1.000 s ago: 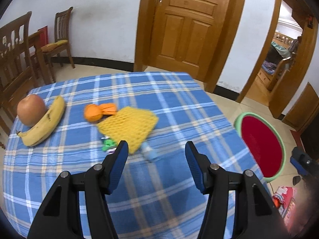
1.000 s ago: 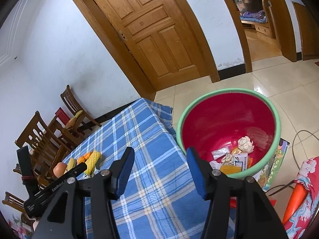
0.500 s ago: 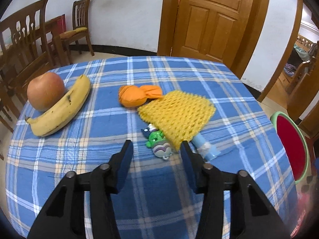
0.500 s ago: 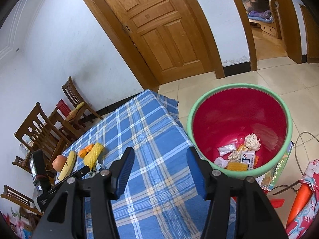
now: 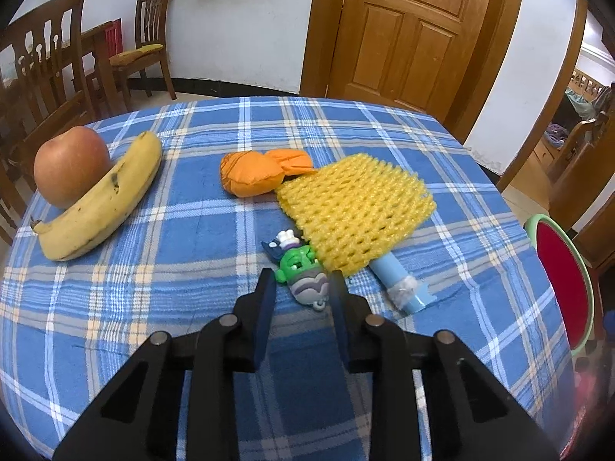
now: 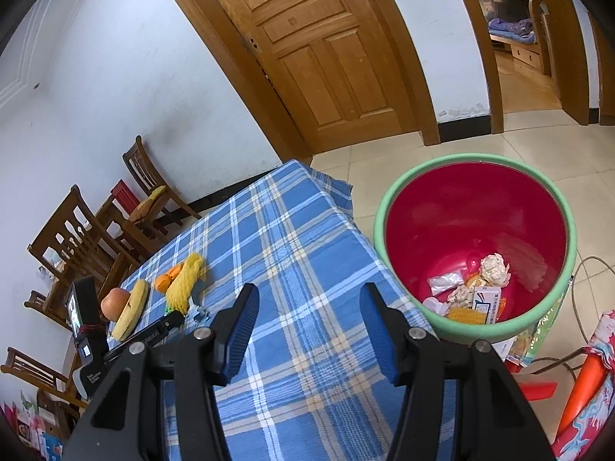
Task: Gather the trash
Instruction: 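Close the left gripper on the green toy while the right grasps the blue bottle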
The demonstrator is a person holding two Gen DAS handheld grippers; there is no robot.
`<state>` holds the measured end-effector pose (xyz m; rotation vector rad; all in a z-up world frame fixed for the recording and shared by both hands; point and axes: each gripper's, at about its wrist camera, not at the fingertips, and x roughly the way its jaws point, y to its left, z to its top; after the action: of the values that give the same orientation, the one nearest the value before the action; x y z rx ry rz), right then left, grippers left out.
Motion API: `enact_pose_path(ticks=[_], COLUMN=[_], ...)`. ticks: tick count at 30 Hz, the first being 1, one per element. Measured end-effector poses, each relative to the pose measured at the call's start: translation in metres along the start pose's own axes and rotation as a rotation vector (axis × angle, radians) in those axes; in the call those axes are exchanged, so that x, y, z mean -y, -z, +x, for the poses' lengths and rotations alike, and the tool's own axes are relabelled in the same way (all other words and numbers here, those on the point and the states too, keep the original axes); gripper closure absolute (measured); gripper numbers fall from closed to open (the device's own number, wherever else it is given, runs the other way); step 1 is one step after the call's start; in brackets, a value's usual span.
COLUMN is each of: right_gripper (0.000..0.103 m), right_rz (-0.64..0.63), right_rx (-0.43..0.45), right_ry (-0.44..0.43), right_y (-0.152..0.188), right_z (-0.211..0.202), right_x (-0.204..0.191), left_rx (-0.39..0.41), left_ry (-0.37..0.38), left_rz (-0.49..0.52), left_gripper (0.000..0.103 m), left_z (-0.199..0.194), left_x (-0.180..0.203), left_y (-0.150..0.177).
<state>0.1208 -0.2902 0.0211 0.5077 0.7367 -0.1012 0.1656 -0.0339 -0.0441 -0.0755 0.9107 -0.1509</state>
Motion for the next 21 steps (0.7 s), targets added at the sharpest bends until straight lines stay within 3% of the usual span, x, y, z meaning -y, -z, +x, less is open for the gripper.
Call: enact_pose_path(ticks=[11, 13, 14, 21], right_gripper=[0.045, 0.045, 0.045, 0.045], right_rz=[-0.065, -0.085, -0.097, -0.187], right_rx=[-0.054, -0.075, -0.087, -0.186], right_ry=[-0.048, -0.062, -0.071, -0.125], right_y=[0.005, 0.008, 0.009, 0.022], right_z=[0.019, 0.026, 0.03, 0.063], right_x=[-0.029, -0.039, -0.044, -0.085], left_rx=[0.053, 0.064, 0.068, 0.076], left_ry=[0.03, 0.029, 0.029, 0.034], left_rz=[-0.04, -0.049, -0.051, -0.048], left_gripper=[0.075, 0.077, 0.083, 0.085], left_z=[-0.038, -0.045, -0.047, -0.052], left_x=[-0.017, -0.021, -0.023, -0.034], left_y=[0.009, 0.01, 0.011, 0.015])
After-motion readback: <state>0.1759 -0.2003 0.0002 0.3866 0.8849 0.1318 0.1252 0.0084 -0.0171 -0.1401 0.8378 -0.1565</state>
